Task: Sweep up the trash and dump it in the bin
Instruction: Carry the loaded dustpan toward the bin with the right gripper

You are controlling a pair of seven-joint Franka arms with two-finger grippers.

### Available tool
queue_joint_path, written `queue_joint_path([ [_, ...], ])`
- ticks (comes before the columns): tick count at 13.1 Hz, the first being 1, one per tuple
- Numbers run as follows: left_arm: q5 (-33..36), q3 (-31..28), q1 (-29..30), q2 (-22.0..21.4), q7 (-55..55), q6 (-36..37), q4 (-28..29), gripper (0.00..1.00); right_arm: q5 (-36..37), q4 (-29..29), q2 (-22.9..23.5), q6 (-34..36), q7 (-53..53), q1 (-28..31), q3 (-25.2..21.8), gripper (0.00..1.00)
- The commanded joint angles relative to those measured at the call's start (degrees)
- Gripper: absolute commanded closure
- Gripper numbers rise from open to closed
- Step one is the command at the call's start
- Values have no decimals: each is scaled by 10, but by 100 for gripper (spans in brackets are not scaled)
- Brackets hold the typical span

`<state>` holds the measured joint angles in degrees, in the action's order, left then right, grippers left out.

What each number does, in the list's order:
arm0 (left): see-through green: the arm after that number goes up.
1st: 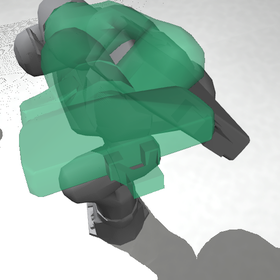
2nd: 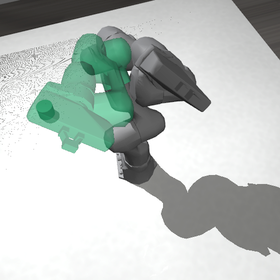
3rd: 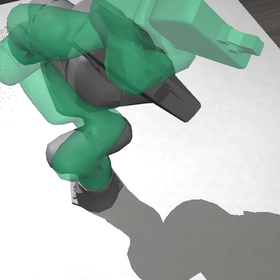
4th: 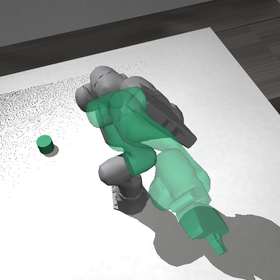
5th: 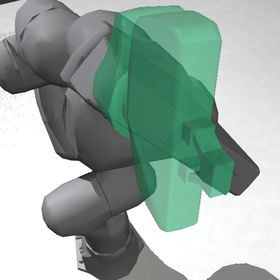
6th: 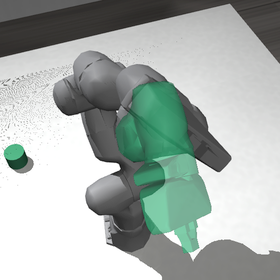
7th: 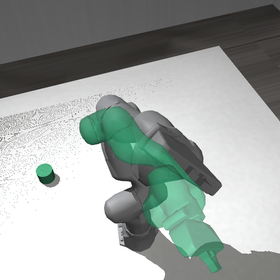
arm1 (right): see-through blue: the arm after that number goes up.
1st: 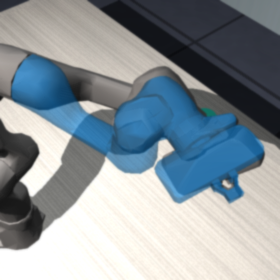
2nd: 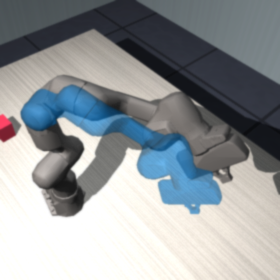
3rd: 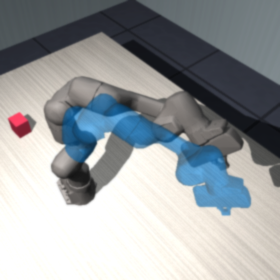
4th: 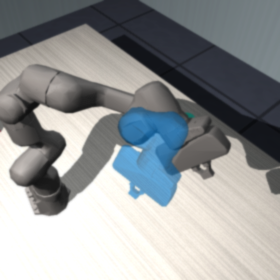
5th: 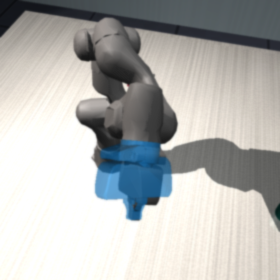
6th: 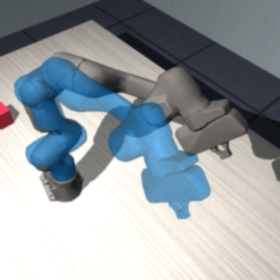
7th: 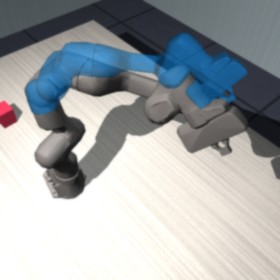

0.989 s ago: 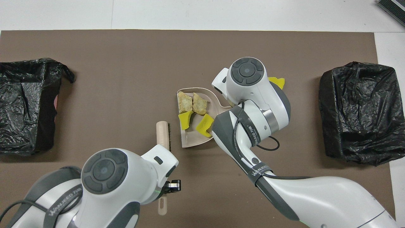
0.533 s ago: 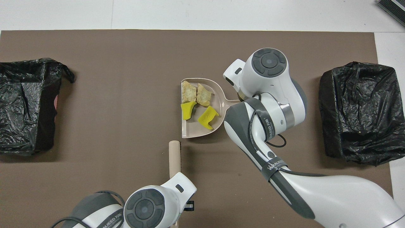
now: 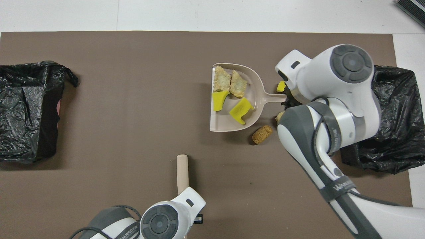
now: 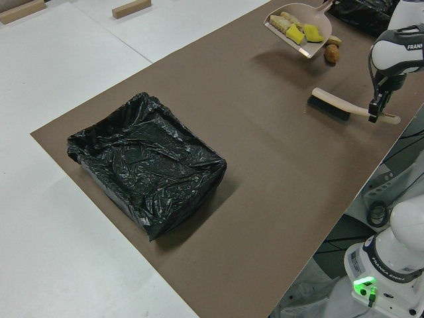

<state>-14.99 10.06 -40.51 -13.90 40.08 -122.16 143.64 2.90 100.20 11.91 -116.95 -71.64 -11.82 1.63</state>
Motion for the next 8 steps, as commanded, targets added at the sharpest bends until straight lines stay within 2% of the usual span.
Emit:
queue_joint_path([
  [1, 8, -8, -18, 18, 37, -46, 8, 100, -17, 55, -59, -17, -68, 63, 7, 100],
  [2, 8, -8, -18, 21, 39, -54, 8, 100, -20, 61, -71, -16, -102, 92, 7, 100],
  [4, 8, -8, -18, 21, 28, -48, 8, 100, -74, 63, -86, 0, -194, 157, 6, 100],
  [5, 8, -9, -15, 23, 23, -47, 8, 66, -94, 63, -93, 11, -241, 193, 6, 100],
  [6, 8, -9, -11, 24, 17, -45, 7, 13, -107, 61, -99, 31, -286, 231, 5, 100],
  [7, 8, -9, -9, 25, 18, -41, 5, 0, -123, 60, -101, 50, -340, 273, 4, 100],
  [8, 8, -10, -3, 27, 18, -30, -1, 0, -131, 56, -103, 65, -386, 302, 3, 100],
])
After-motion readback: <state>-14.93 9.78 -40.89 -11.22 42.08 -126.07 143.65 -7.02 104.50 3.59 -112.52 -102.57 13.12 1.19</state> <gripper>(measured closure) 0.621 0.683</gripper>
